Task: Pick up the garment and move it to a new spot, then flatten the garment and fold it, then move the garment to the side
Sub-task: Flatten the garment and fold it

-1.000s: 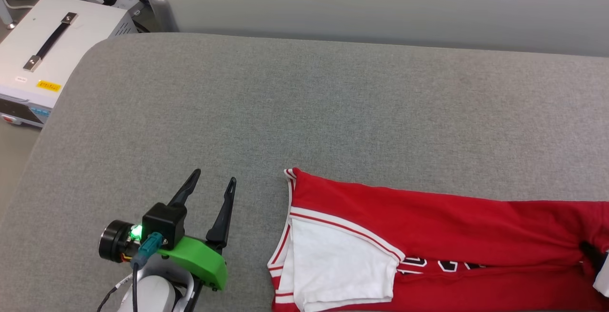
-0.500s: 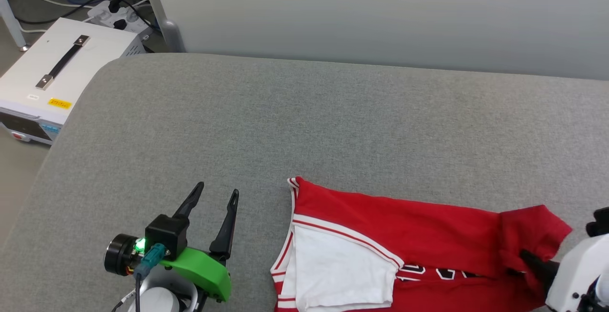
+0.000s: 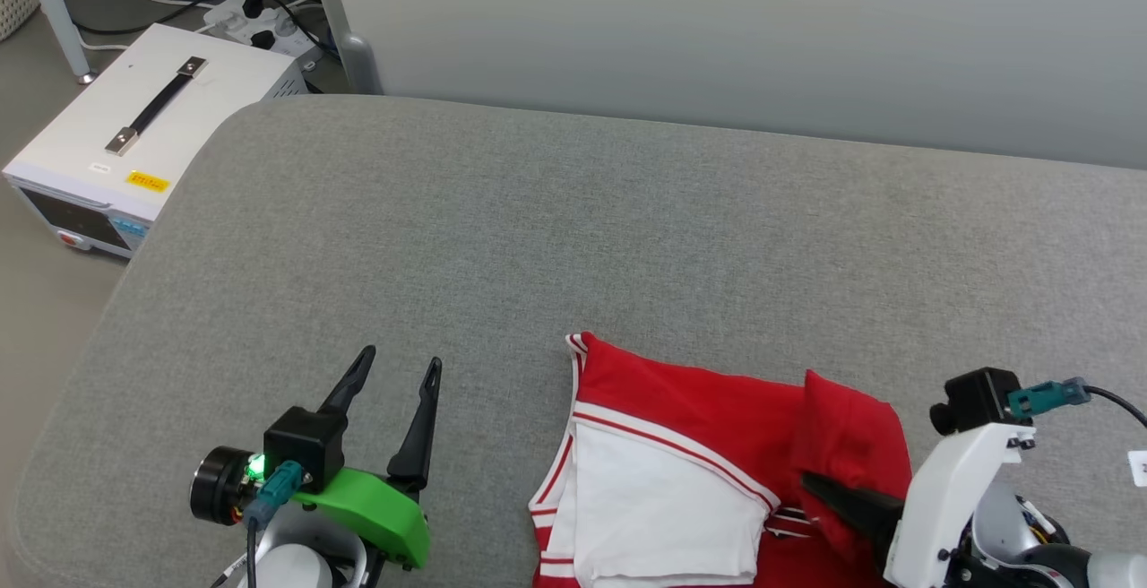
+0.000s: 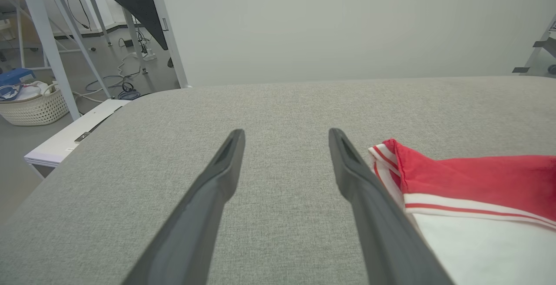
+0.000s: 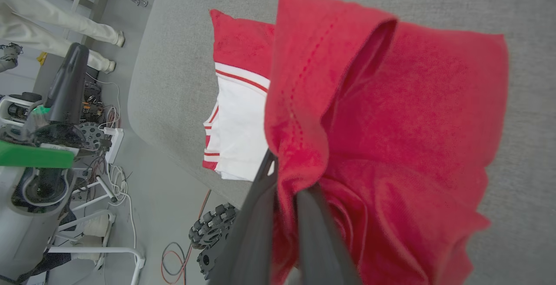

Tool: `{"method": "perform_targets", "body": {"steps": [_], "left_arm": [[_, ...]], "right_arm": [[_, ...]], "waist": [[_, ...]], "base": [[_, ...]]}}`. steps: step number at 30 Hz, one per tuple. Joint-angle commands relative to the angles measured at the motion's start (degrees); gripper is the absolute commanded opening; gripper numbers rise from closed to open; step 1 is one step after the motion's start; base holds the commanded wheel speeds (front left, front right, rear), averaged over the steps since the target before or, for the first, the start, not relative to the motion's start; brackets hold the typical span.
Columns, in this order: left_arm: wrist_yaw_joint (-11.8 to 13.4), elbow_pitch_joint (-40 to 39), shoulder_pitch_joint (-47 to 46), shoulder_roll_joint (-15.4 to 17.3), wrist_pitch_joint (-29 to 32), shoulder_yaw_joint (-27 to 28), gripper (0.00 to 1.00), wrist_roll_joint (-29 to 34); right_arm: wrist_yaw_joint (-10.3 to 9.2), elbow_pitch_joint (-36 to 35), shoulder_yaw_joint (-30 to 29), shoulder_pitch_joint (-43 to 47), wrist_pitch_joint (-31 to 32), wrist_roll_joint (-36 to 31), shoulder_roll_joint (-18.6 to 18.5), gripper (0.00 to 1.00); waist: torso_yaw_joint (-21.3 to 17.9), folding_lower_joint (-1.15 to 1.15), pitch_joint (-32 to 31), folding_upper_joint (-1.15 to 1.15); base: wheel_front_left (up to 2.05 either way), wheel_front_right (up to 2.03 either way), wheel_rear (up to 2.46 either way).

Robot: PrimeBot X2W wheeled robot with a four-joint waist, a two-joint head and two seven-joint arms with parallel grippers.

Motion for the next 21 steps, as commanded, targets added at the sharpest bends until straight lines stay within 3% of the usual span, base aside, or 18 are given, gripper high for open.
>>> {"method": "perform_targets", "body": {"steps": [1, 10, 21], "left_arm": [[-0.51, 0.3, 0.81, -0.31, -0.34, 0.31, 1.0, 0.74], [-1.23, 0.64, 0.33, -0.5, -0.34, 1.4, 1.0, 1.45], [-1.96, 1.23, -0.46, -1.02, -0.34, 1.59, 1.0, 2.1]], "right_arm": [[-0.03, 0.54, 1.11, -1.32, 0.03, 1.56, 0.2, 0.0], [-0.03, 10.38, 11.28, -5.95, -9.7, 9.76, 0.29, 0.0], [-0.03, 24.79, 17.56, -14.56, -20.86, 11.88, 0.3, 0.0]], "waist": [[0.38, 0.0, 0.0, 0.0], [2.52, 0.0, 0.41, 0.0], [4.78, 0.0, 1.97, 0.0]], "base": [[0.0, 0.0, 0.0], [0.0, 0.0, 0.0], [0.0, 0.0, 0.0]]}}
